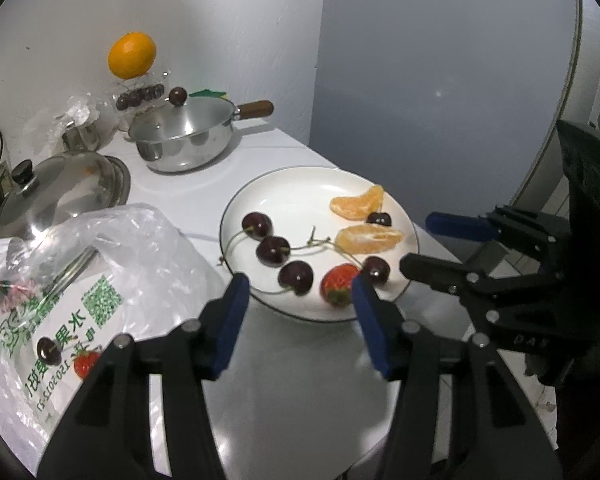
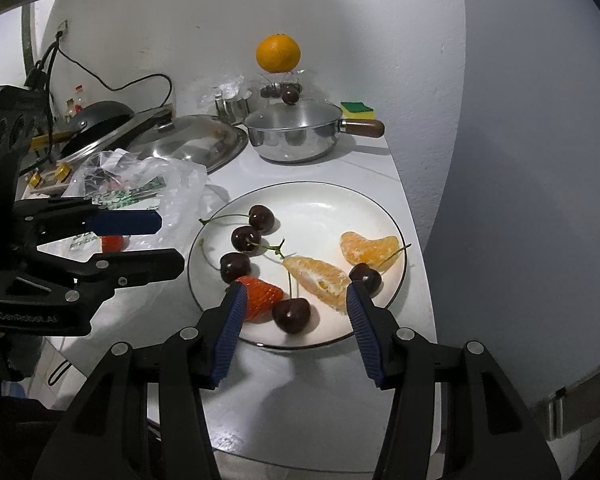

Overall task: Organize fruits
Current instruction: 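Move both open tools back over the strawberry and cherry on the bag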

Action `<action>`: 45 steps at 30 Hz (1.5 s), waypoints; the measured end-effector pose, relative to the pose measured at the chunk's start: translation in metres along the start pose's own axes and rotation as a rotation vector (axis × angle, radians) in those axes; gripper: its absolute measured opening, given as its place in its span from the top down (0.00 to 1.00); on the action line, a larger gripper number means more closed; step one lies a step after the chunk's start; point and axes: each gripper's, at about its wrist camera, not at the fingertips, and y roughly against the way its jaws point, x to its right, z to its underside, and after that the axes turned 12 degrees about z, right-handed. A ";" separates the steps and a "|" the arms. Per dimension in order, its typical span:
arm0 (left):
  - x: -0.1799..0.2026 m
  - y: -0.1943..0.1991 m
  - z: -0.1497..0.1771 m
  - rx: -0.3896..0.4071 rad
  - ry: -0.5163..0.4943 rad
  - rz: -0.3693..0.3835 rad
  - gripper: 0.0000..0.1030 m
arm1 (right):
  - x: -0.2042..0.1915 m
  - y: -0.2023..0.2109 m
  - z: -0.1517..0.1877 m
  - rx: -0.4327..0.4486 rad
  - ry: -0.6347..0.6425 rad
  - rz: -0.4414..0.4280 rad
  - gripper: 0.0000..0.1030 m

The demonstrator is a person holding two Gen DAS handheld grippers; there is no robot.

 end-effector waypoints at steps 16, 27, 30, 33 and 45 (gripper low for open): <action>-0.007 0.040 0.021 0.049 0.017 -0.017 0.40 | -0.036 0.024 -0.002 0.026 0.046 -0.005 0.47; -0.034 0.076 0.047 0.080 0.061 -0.071 0.39 | -0.099 0.040 -0.010 0.112 0.175 -0.056 0.47; -0.042 0.084 0.053 0.086 0.073 -0.088 0.39 | -0.110 0.037 -0.012 0.110 0.191 -0.069 0.47; -0.048 0.090 0.059 0.093 0.078 -0.099 0.39 | -0.123 0.036 -0.015 0.114 0.209 -0.073 0.47; -0.070 0.119 0.081 0.148 0.087 -0.155 0.34 | -0.170 0.035 -0.014 0.200 0.296 0.001 0.47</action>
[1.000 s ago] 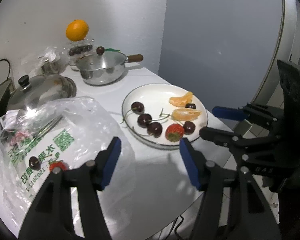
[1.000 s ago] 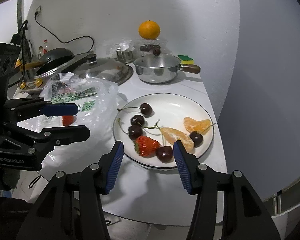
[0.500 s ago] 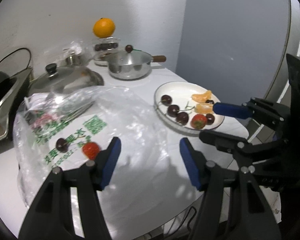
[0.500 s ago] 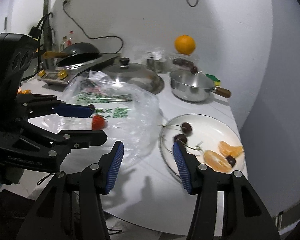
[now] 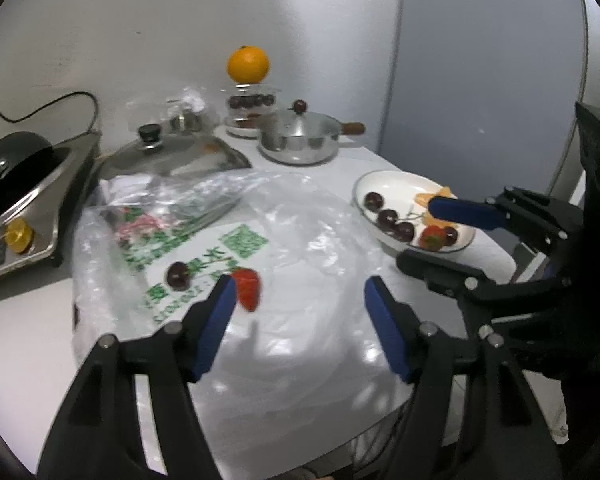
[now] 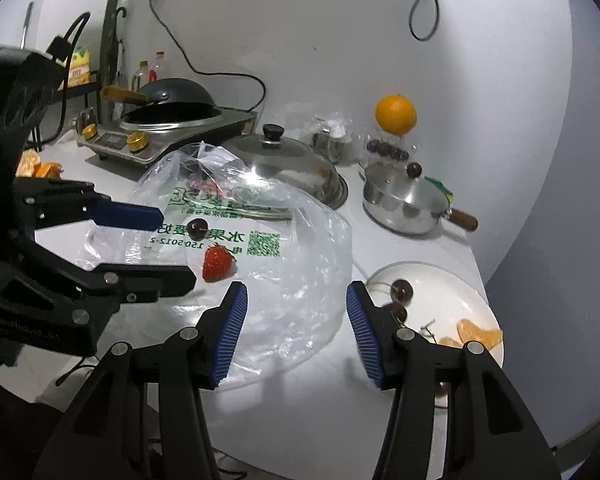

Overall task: Organize fruits
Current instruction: 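Move both open tools back over the strawberry and cherry on the bag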

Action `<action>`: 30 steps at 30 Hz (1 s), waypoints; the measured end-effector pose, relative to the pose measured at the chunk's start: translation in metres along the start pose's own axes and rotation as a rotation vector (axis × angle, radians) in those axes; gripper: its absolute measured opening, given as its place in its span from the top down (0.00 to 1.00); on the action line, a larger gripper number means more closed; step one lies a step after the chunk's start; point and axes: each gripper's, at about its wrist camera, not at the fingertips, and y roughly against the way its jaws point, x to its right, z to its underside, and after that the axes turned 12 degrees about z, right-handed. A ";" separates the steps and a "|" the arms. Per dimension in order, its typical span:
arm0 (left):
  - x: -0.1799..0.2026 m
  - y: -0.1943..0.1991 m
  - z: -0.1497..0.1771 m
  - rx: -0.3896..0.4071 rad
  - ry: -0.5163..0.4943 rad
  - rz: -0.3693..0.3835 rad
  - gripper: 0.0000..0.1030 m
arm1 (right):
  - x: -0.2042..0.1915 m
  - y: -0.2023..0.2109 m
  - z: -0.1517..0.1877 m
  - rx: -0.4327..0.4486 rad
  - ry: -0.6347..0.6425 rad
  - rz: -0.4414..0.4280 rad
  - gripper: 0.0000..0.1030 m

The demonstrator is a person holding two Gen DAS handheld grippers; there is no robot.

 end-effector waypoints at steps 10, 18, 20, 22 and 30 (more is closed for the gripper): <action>-0.030 0.011 0.012 0.009 0.047 -0.113 0.34 | -0.031 -0.012 -0.007 0.069 0.057 -0.010 0.47; -0.045 0.007 0.015 0.007 0.077 -0.148 0.34 | -0.041 -0.029 -0.009 0.063 0.055 -0.066 0.47; -0.047 0.003 0.015 0.002 0.073 -0.153 0.34 | -0.045 -0.035 -0.009 0.047 0.052 -0.084 0.47; -0.049 0.000 0.015 0.000 0.077 -0.152 0.34 | -0.047 -0.040 -0.008 0.033 0.050 -0.098 0.47; -0.067 -0.003 0.015 0.010 0.088 -0.154 0.34 | -0.057 -0.059 -0.015 -0.022 0.042 -0.155 0.47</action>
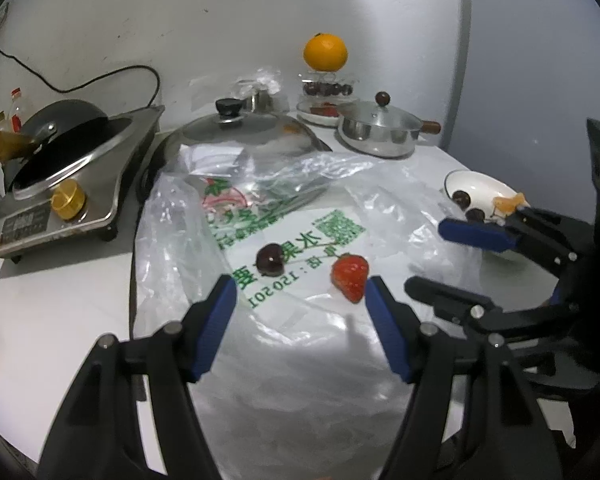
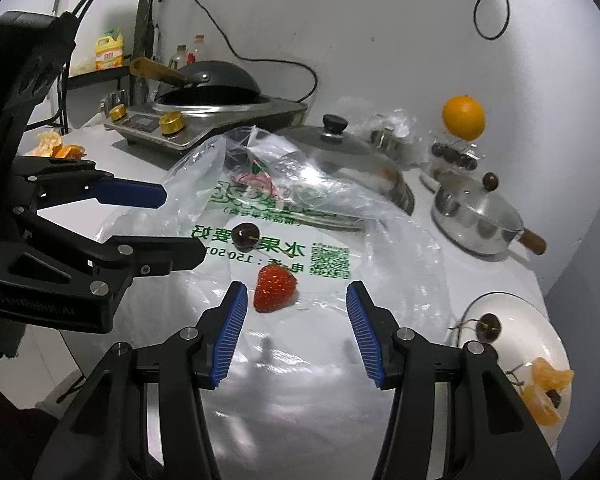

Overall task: Organize fruits
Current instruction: 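Move both open tools back over the strawberry and cherry on the bag, then grasp the red strawberry with the right tool while the left tool grasps a cherry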

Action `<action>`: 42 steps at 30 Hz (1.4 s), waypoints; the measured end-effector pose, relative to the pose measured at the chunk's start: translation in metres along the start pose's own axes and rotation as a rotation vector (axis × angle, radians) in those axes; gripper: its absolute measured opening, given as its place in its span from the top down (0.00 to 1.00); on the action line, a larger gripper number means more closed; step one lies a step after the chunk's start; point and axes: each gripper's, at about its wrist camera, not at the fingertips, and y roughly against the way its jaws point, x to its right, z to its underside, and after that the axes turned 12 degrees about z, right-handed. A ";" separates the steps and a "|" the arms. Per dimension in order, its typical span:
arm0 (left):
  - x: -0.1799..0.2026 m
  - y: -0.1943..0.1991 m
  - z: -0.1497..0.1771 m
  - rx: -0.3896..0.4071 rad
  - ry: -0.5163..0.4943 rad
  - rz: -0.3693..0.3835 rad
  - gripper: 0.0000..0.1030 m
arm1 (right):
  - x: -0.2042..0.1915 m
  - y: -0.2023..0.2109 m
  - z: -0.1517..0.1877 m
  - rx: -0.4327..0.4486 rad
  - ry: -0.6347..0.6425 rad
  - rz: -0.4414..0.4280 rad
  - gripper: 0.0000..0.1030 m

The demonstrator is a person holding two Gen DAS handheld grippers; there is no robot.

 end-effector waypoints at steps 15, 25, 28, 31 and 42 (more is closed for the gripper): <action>-0.017 -0.018 -0.016 0.029 -0.031 0.014 0.34 | -0.007 -0.046 -0.008 -0.128 -0.039 -0.054 0.47; -0.035 -0.027 -0.018 0.023 0.008 0.011 0.34 | -0.010 -0.074 -0.012 -0.207 -0.061 -0.092 0.47; -0.035 -0.031 -0.020 0.020 0.006 0.017 0.34 | -0.009 -0.079 -0.012 -0.224 -0.066 -0.105 0.47; -0.035 -0.037 -0.023 0.011 0.005 0.017 0.34 | -0.010 -0.082 -0.011 -0.237 -0.062 -0.121 0.49; -0.030 -0.059 -0.028 -0.062 -0.011 0.009 0.34 | -0.001 -0.083 -0.008 -0.243 -0.076 -0.145 0.67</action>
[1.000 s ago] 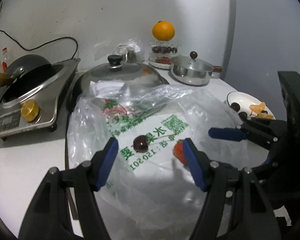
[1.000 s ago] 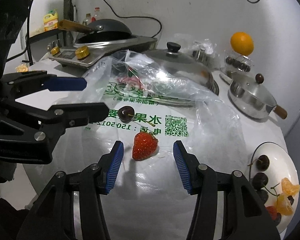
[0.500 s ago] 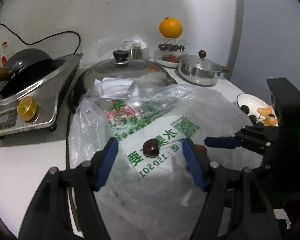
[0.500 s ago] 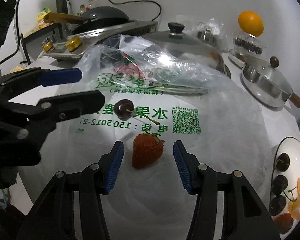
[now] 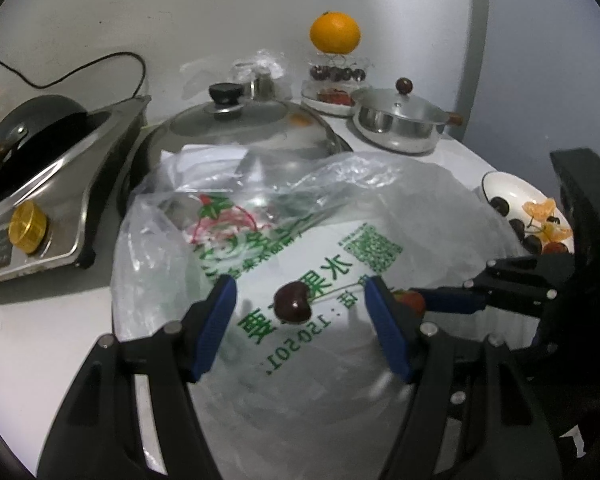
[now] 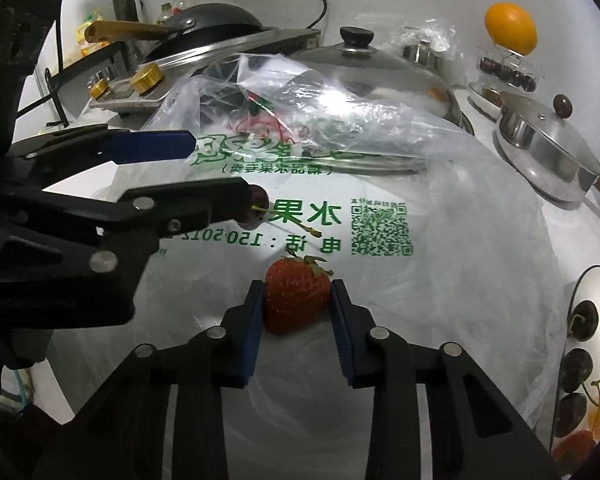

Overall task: Organize fruits
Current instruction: 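Grasp the red strawberry with the right tool while the left tool grasps a cherry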

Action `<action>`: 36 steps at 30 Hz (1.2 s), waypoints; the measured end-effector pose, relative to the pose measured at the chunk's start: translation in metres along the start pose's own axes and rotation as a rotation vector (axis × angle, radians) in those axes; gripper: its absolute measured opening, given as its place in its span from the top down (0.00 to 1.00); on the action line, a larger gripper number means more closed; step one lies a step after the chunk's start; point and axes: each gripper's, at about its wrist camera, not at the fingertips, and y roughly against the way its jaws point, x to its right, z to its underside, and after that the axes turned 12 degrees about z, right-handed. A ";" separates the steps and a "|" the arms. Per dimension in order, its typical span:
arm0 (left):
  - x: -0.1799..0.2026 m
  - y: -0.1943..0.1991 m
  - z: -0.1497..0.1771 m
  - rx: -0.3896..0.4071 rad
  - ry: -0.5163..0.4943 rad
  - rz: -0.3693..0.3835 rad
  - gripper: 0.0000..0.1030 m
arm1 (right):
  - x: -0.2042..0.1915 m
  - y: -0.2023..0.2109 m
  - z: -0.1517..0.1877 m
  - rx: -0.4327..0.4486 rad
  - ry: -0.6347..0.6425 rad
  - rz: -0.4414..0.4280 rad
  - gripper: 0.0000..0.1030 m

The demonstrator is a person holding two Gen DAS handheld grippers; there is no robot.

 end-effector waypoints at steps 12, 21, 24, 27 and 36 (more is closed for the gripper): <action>0.004 -0.032 0.002 -0.123 -0.070 -0.057 0.35 | 0.023 0.012 -0.001 0.034 -0.054 0.016 0.67; -0.003 -0.044 0.003 -0.178 -0.055 -0.051 0.57 | 0.027 0.012 -0.003 0.041 -0.066 0.017 0.67; -0.001 -0.045 0.003 -0.180 -0.062 -0.044 0.64 | 0.027 0.011 -0.003 0.041 -0.067 0.018 0.67; -0.002 -0.046 0.003 -0.180 -0.062 -0.032 0.72 | 0.027 0.012 -0.004 0.044 -0.067 0.020 0.67; -0.002 -0.038 0.001 -0.156 -0.046 0.004 0.74 | 0.026 0.019 -0.004 0.052 -0.064 0.032 0.67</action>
